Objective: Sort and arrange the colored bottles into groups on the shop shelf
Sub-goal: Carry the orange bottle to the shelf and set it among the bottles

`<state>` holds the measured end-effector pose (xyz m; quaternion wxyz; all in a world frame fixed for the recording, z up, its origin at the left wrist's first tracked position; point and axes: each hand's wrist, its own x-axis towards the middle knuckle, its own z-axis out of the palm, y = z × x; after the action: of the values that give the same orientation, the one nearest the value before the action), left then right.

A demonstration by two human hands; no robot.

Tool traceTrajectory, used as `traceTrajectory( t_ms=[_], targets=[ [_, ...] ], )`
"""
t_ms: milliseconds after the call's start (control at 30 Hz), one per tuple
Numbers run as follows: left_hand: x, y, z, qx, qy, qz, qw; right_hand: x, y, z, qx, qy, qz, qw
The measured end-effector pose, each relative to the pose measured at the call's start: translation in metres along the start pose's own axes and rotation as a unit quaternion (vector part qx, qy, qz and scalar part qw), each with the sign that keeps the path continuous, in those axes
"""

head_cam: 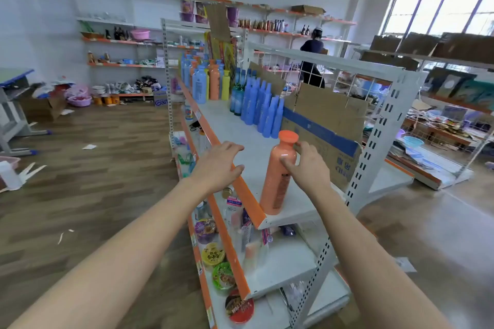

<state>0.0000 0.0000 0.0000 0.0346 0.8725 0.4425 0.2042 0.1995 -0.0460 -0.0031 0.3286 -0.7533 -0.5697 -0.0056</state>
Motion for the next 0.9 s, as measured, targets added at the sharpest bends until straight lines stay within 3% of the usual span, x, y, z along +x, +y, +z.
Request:
traceTrajectory(
  t_ms=[200,433,667,900],
  targets=[
    [-0.001,-0.007,0.001,0.016,-0.008,-0.012,1.0,0.011,-0.01,0.016,0.233,-0.068,0.085,0.966],
    [-0.014,-0.019,-0.009,0.012,-0.01,-0.036,0.999,0.013,-0.009,0.02,0.218,-0.034,0.076,0.972],
    [-0.034,-0.038,-0.023,0.024,0.01,-0.063,0.998,0.018,-0.028,-0.01,0.22,-0.001,-0.005,0.975],
    [-0.048,-0.045,-0.035,0.026,0.032,-0.1,0.994,0.014,-0.064,-0.018,0.29,-0.052,-0.064,0.953]
  ],
)
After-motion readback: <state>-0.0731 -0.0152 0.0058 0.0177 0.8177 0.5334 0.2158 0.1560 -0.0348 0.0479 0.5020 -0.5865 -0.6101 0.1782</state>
